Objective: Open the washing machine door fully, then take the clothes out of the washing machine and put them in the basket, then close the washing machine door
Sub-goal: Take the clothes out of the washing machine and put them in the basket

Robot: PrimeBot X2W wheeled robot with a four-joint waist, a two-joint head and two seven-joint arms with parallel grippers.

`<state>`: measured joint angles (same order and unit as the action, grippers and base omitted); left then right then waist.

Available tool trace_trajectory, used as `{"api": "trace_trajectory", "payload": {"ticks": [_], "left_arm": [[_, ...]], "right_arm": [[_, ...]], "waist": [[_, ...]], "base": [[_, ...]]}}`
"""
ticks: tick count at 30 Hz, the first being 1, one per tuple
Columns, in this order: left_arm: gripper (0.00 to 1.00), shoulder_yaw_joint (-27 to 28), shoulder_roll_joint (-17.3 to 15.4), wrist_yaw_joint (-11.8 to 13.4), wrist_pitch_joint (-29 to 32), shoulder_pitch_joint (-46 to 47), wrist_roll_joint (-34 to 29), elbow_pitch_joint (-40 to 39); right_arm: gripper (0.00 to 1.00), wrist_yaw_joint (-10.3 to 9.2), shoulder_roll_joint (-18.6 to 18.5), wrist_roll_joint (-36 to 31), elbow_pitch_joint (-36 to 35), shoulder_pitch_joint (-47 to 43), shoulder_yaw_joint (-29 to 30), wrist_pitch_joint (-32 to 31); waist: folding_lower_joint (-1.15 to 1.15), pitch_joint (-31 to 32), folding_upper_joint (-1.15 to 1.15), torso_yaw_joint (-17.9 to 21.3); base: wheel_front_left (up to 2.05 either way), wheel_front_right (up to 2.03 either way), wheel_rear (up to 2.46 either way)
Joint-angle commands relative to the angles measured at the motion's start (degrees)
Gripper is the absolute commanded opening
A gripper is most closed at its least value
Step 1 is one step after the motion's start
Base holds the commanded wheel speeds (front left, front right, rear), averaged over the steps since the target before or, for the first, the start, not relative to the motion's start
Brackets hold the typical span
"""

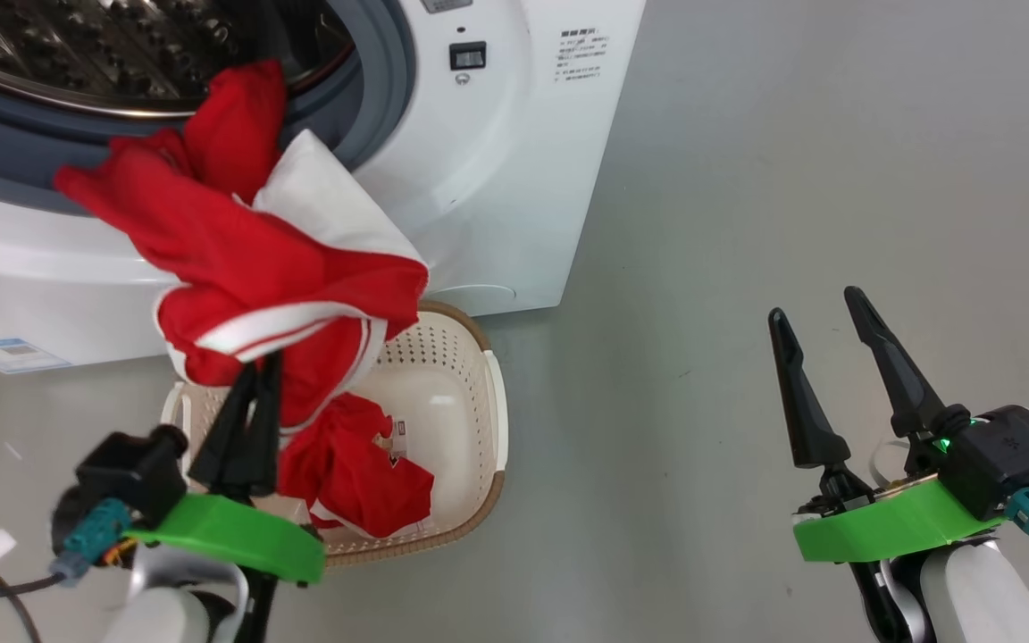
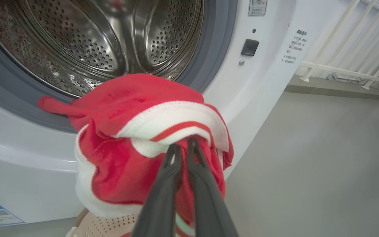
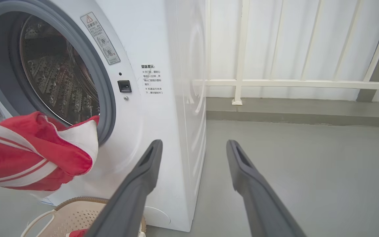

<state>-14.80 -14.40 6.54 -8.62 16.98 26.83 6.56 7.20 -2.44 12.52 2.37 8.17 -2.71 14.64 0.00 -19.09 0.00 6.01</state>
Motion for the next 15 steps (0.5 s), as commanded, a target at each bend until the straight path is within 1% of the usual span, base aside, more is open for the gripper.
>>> {"api": "trace_trajectory", "payload": {"ticks": [1,7,15], "left_arm": [[0.0,1.4,-0.5,-0.3,0.3,-0.6,0.8,-0.3],[0.0,0.3,1.0,-2.0,-0.1,1.2,2.2,6.0],[0.0,-0.7,2.4,-4.0,-2.3,6.3,2.2,18.2]], "right_arm": [[1.0,0.29,-0.4,-0.5,-1.6,-0.3,-1.3,0.4],[1.0,0.29,-0.4,-0.6,-1.9,0.0,-1.6,0.4],[1.0,0.29,-0.4,-0.4,-2.1,1.2,-2.1,0.4]], "waist": [[0.0,-0.2,0.0,0.0],[0.0,-1.3,0.0,0.1],[0.0,-3.7,0.0,0.9]], "base": [[0.0,0.0,0.0],[0.0,0.0,0.0],[0.0,0.0,0.0]]}}
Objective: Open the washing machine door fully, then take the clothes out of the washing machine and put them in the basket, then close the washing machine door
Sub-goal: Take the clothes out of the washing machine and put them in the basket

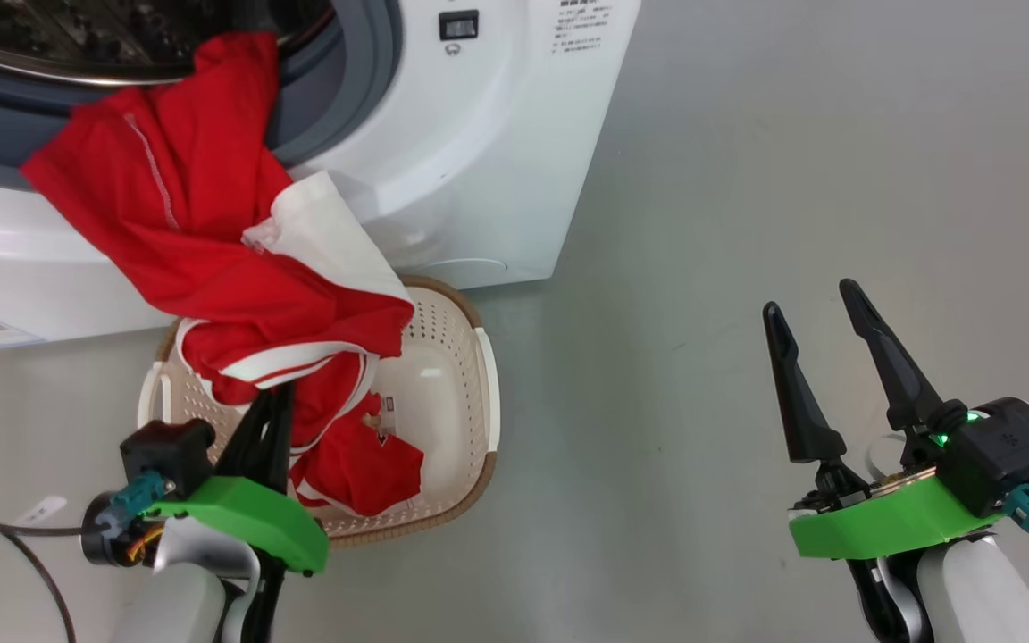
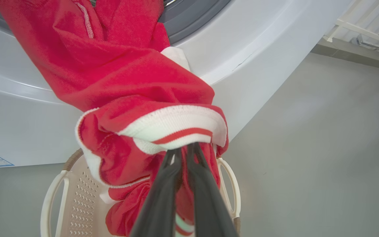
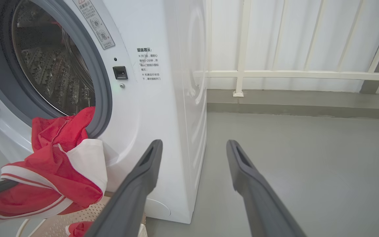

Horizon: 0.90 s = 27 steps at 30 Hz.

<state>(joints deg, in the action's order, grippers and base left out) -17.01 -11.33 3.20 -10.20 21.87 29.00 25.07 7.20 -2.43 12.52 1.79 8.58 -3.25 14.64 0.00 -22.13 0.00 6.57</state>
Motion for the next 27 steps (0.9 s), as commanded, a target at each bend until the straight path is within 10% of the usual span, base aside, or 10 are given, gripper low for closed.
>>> {"api": "trace_trajectory", "payload": {"ticks": [1,27], "left_arm": [[0.0,1.4,-0.5,-0.9,-1.0,2.0,0.1,1.2],[0.0,0.2,2.1,-7.2,-4.2,22.0,0.8,38.6]], "right_arm": [[1.0,0.29,-0.4,-0.3,-1.6,0.9,-1.6,0.4],[1.0,0.29,-0.4,0.5,-2.1,4.8,-2.5,0.4]], "waist": [[0.0,-1.1,0.0,0.4],[0.0,-12.3,0.0,2.8]], "base": [[0.0,0.0,0.0],[0.0,0.0,0.0]]}}
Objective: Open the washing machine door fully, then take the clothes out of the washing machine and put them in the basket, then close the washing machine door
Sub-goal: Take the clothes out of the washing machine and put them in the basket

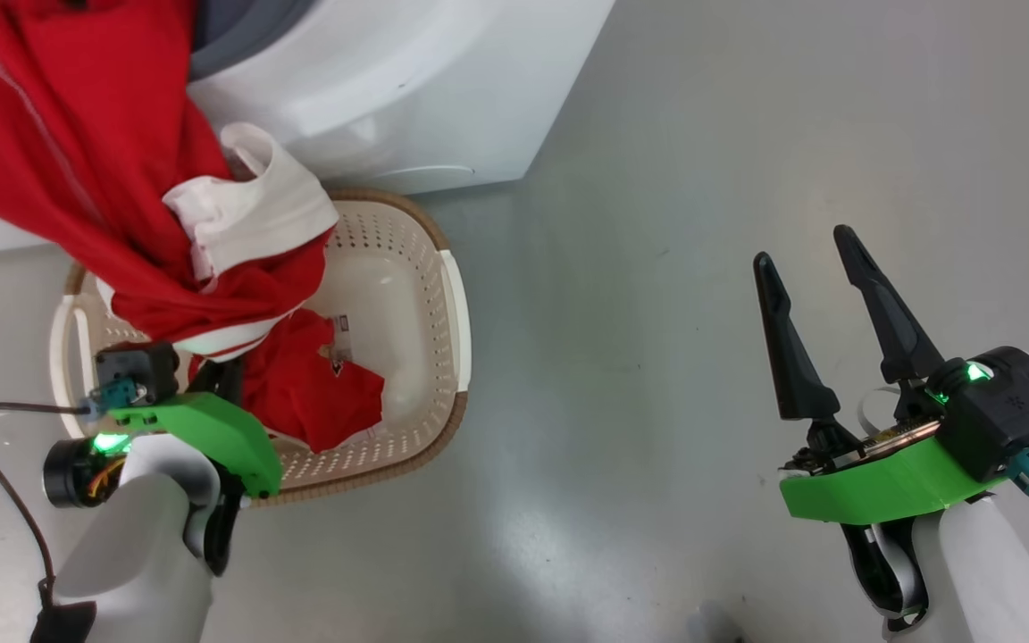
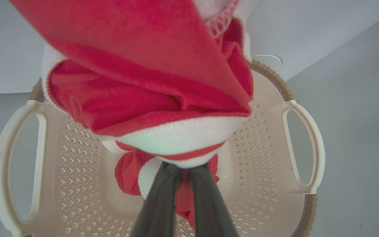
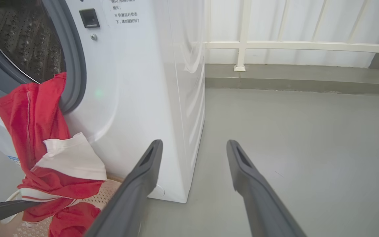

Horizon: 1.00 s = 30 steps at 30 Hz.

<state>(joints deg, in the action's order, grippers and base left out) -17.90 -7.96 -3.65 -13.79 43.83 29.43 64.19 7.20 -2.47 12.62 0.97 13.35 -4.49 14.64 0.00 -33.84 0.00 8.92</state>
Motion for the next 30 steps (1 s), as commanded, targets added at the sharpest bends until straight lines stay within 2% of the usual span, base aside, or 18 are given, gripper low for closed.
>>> {"api": "trace_trajectory", "payload": {"ticks": [1,15,26,27,28,29,30], "left_arm": [[0.0,1.1,-1.2,-0.5,-0.6,0.3,0.4,0.4],[0.0,0.3,-0.8,-1.4,-1.1,3.5,0.5,7.4],[0.0,0.3,-1.2,-0.1,-1.2,4.0,0.4,8.3],[0.02,0.3,-1.3,0.0,-1.2,4.0,0.3,8.2],[0.1,0.4,-1.3,0.1,-1.2,4.0,0.3,8.2],[0.19,0.4,-1.2,0.2,-1.2,4.0,0.3,8.2],[0.37,0.4,-1.2,0.2,-1.2,4.0,0.3,8.2]], "right_arm": [[1.0,0.29,-0.4,0.5,-1.3,0.2,-1.3,0.4],[1.0,0.29,-0.4,0.7,-1.5,1.4,-1.9,0.4],[1.0,0.29,-0.4,0.9,-0.9,1.9,-2.3,0.4],[1.0,0.29,-0.4,1.0,-0.8,1.9,-2.3,0.4],[1.0,0.29,-0.4,1.0,-0.8,1.9,-2.3,0.4],[1.0,0.29,-0.4,1.1,-0.8,1.8,-2.4,0.4],[1.0,0.29,-0.4,1.1,-0.7,1.8,-2.4,0.4]], "waist": [[0.0,-0.9,0.0,0.6],[0.0,-4.4,0.0,1.8],[0.0,-4.4,0.0,2.1],[0.0,-4.3,0.0,2.1],[0.0,-4.2,0.0,2.1],[0.0,-4.1,0.0,2.1],[0.0,-4.0,0.0,2.1]], "base": [[0.0,0.0,0.0],[0.0,0.0,0.0],[0.0,0.0,0.0],[0.0,0.0,0.0],[0.0,0.0,0.0],[0.0,0.0,0.0],[0.0,0.0,0.0]]}}
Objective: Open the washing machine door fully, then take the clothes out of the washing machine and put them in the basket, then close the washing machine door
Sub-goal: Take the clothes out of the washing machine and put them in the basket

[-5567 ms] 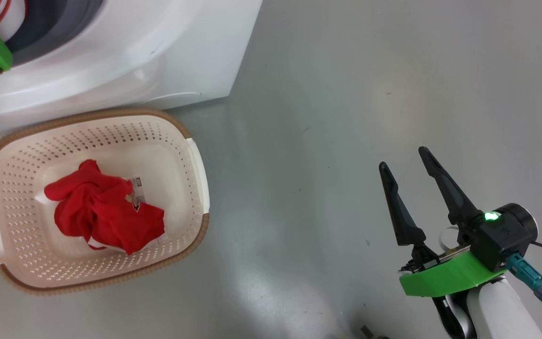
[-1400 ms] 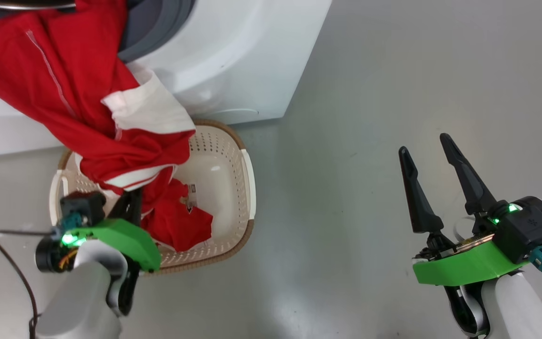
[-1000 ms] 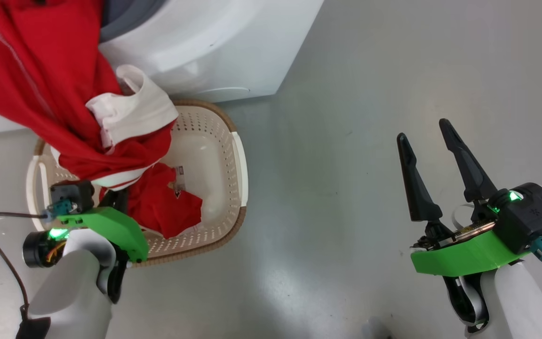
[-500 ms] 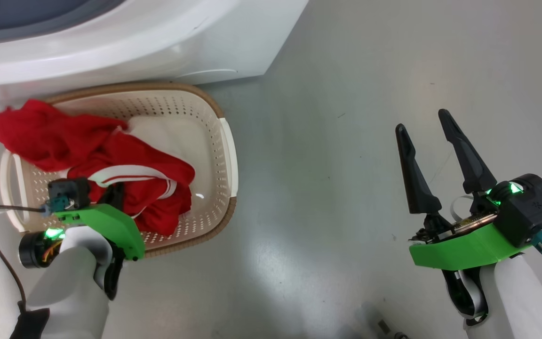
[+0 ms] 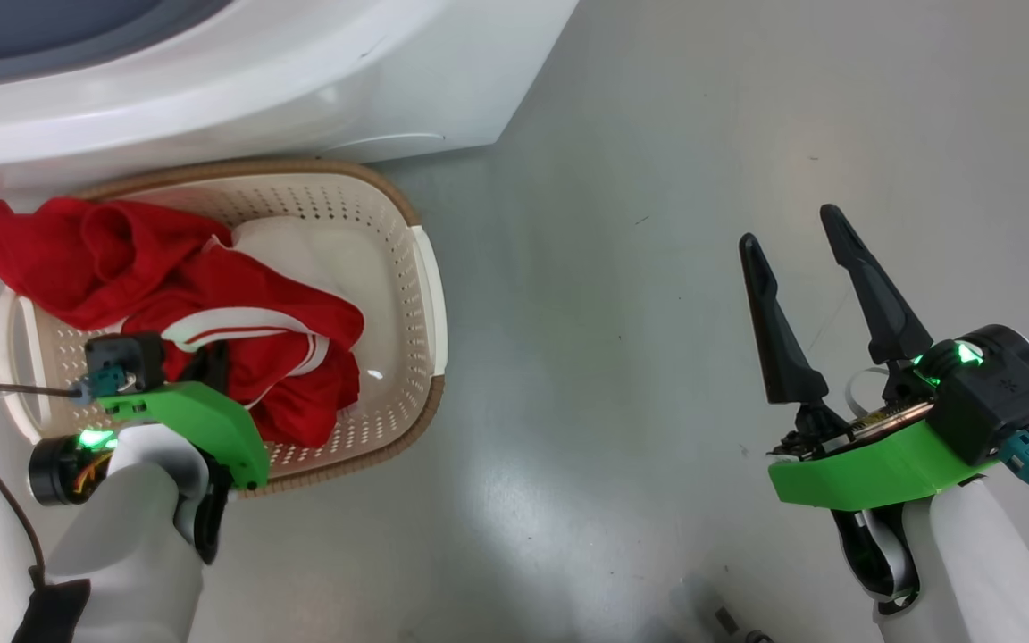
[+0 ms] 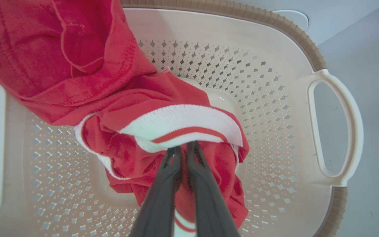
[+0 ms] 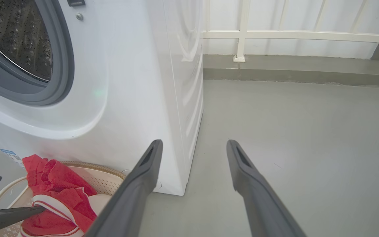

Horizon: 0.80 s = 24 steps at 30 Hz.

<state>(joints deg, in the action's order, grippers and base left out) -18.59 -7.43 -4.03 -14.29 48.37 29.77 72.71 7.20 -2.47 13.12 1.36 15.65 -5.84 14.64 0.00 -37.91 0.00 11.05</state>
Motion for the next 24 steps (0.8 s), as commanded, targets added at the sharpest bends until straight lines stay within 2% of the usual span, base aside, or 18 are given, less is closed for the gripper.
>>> {"api": "trace_trajectory", "payload": {"ticks": [1,2,3,12,24], "left_arm": [[0.46,1.1,-1.8,0.6,-0.7,-0.5,0.0,-0.4],[0.58,1.2,-1.8,0.5,-0.7,-0.5,0.0,-0.5],[1.0,1.3,-2.0,0.6,-0.7,-0.7,0.1,-0.5],[1.0,1.6,-2.1,0.0,-0.7,-1.7,0.5,-1.5],[1.0,3.8,-1.4,1.4,-0.7,-7.9,-1.3,-15.3]], "right_arm": [[1.0,0.29,-0.4,0.6,-1.1,-0.5,-1.1,0.4],[1.0,0.29,-0.4,0.7,-1.0,-0.5,-1.1,0.4],[1.0,0.29,-0.4,0.9,-0.9,-0.5,-1.1,0.4],[1.0,0.29,-0.4,1.0,-0.9,-0.9,-0.6,0.4],[1.0,0.29,-0.4,0.3,-0.7,-2.6,0.3,0.4]], "waist": [[0.0,0.2,0.0,0.0],[0.0,0.3,0.0,0.0],[0.0,0.8,0.0,0.0],[0.0,2.6,0.0,-0.5],[0.0,7.4,0.0,-2.9]], "base": [[0.0,0.0,0.0],[0.0,0.0,0.0],[0.0,0.0,0.0],[0.0,0.0,0.0],[0.0,0.0,0.0]]}}
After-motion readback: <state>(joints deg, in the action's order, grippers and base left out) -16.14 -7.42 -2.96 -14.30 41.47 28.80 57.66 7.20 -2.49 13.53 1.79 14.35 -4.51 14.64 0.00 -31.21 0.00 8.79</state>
